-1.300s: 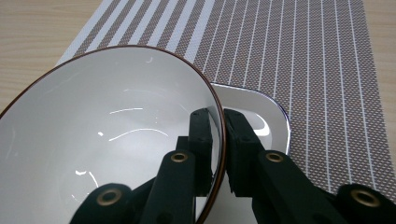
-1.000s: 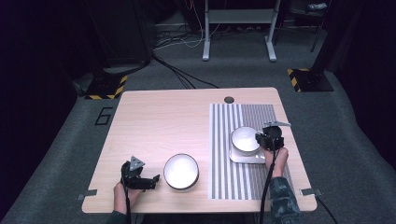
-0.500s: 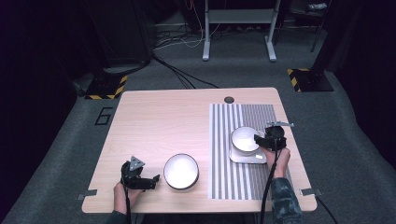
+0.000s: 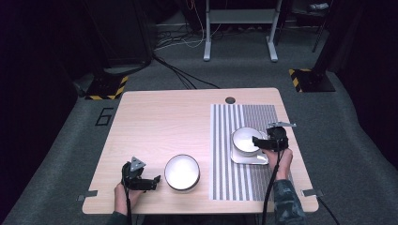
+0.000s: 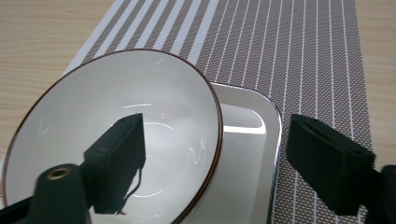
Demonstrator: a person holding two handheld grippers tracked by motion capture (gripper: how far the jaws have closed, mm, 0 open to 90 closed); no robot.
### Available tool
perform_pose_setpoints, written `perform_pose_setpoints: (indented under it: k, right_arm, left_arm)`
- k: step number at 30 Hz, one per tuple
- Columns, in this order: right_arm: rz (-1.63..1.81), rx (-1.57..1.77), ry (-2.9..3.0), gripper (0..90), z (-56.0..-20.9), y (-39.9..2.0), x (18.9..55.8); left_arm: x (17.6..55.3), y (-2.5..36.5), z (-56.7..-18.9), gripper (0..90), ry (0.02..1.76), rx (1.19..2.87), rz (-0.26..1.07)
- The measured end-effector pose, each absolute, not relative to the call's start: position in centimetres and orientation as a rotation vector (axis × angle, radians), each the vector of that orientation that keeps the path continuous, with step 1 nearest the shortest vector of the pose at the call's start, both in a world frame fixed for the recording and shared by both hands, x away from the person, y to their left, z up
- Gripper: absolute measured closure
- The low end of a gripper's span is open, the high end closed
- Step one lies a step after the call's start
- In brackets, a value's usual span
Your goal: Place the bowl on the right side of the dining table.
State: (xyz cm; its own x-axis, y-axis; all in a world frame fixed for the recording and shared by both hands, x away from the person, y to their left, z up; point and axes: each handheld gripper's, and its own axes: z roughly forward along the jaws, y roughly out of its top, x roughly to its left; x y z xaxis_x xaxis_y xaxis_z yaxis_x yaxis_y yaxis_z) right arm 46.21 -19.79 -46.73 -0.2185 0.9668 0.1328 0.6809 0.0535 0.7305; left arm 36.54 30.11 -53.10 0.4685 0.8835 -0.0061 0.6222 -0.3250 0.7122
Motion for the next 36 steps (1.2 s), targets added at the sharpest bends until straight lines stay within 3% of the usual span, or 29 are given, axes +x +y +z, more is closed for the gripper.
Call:
perform_pose_setpoints:
  k: [17,36]
  right_arm:
    - [0.995,1.522,2.011,3.9,-44.4,-18.2,43.8]
    - [0.997,1.397,2.041,2.8,-42.6,-16.6,40.5]
  left_arm:
    - [36.5,30.1,-53.1,0.0,1.245,2.063,0.514]
    - [36.6,30.1,-53.1,0.0,1.243,2.064,0.514]
